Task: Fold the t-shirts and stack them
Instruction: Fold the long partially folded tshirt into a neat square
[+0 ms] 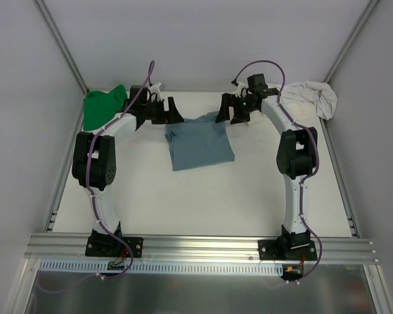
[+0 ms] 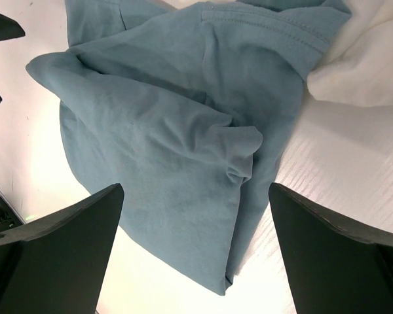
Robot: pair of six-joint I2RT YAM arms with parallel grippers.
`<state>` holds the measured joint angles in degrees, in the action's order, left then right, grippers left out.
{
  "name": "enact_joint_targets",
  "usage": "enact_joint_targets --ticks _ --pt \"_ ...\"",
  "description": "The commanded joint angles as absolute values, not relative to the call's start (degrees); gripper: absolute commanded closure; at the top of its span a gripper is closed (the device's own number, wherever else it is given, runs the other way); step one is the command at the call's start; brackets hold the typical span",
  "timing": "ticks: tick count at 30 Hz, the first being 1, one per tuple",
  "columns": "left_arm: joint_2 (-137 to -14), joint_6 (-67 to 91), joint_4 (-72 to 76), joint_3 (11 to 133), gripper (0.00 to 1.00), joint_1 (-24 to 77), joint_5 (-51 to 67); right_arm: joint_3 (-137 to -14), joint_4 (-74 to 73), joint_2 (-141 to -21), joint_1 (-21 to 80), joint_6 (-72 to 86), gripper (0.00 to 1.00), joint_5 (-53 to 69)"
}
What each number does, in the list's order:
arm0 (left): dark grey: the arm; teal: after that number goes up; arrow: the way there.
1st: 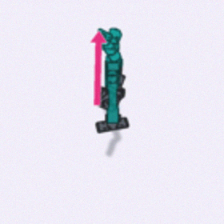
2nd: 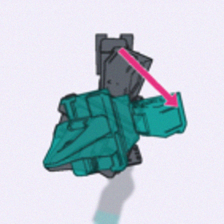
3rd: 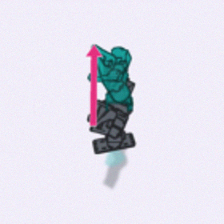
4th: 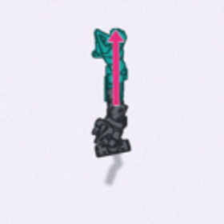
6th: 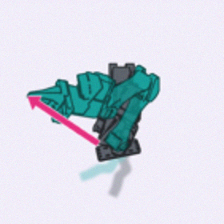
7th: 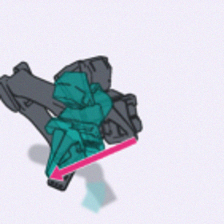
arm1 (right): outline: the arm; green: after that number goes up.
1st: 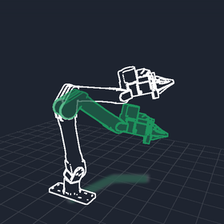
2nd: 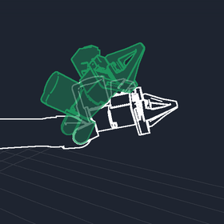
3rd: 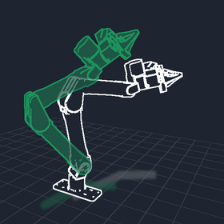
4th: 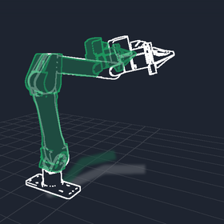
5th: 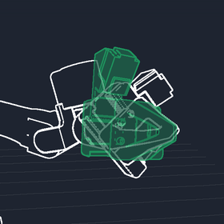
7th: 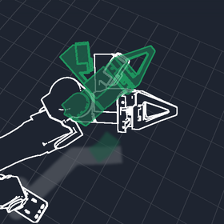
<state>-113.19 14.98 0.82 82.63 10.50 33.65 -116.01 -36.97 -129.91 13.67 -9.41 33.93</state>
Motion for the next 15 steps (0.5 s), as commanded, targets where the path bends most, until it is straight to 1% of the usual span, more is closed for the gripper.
enact_joint_targets --ticks 1,6,10,12,14,15 --pt "-112.4 13.1 0.6 84.7 0.14 10.9 35.6 -115.9 -36.2 -125.9 13.4 -8.7 0.0 35.6" --pt "-112.2 13.2 0.4 83.1 0.14 11.0 35.8 -115.9 -36.5 -125.7 13.4 -9.0 0.01 35.4" --pt "-112.2 13.5 0.4 82.1 0.17 11.2 36.0 -115.8 -36.7 -125.9 13.4 -9.1 0.01 35.5" --pt "-112.3 13.2 0.4 82.0 0.28 11.2 36.1 -115.8 -36.7 -125.9 13.4 -9.0 0.01 35.8" --pt "-112.9 13.3 0.3 82.2 0.36 11.2 36.6 -116.0 -36.6 -126.0 13.3 -8.7 0.0 35.9" --pt "-113.0 13.4 0.3 82.0 0.36 11.2 36.6 -116.1 -36.6 -126.0 13.2 -8.8 0.01 35.9"
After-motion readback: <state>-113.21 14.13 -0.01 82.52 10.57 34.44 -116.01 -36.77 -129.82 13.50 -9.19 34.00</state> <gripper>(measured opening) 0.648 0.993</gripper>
